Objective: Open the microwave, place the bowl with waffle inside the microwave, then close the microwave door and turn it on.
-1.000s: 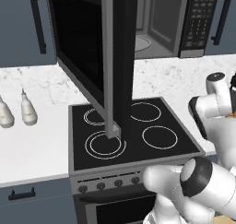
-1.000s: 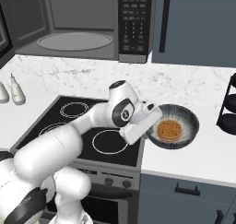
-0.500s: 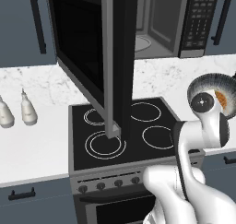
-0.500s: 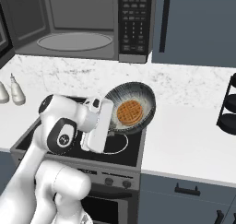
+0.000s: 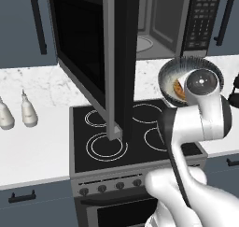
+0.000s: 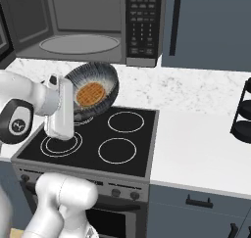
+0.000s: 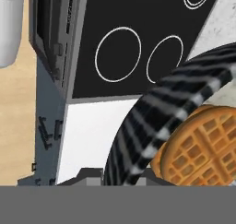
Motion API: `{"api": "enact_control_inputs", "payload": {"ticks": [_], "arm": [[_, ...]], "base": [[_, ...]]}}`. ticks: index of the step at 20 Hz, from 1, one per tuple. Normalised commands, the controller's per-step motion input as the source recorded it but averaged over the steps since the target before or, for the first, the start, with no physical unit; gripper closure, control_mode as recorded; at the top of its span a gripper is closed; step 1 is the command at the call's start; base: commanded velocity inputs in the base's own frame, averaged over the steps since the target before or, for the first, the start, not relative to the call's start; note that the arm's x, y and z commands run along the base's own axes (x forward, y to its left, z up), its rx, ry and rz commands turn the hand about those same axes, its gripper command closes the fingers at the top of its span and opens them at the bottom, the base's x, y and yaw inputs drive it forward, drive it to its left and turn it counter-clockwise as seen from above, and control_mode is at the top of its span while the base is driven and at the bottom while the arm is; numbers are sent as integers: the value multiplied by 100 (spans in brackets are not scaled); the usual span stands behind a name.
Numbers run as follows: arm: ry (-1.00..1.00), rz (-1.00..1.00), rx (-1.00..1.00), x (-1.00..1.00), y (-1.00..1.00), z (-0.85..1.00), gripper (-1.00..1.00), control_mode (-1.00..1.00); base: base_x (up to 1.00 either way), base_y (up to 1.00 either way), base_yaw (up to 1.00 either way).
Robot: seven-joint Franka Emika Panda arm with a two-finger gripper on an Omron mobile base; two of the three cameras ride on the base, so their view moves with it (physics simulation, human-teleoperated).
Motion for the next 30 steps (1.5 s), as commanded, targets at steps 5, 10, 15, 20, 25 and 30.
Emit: {"api": "enact_control_inputs", "payload": {"ticks": [5, 10, 15, 20, 25, 30], "arm": [[12, 19, 2, 47, 49, 100, 100, -100], [8, 11, 2, 100, 21, 93, 100, -100], [2, 7, 0, 100, 34, 16, 100, -100], [0, 1, 0, 98, 49, 0, 100, -100], [0, 0, 1, 92, 36, -2, 100, -100], [0, 1, 3, 100, 4, -2, 100, -100]], "base": [[0, 0, 0], [0, 0, 0], [0, 0, 0], [0, 0, 0], [0, 0, 0], [0, 0, 0]]}}
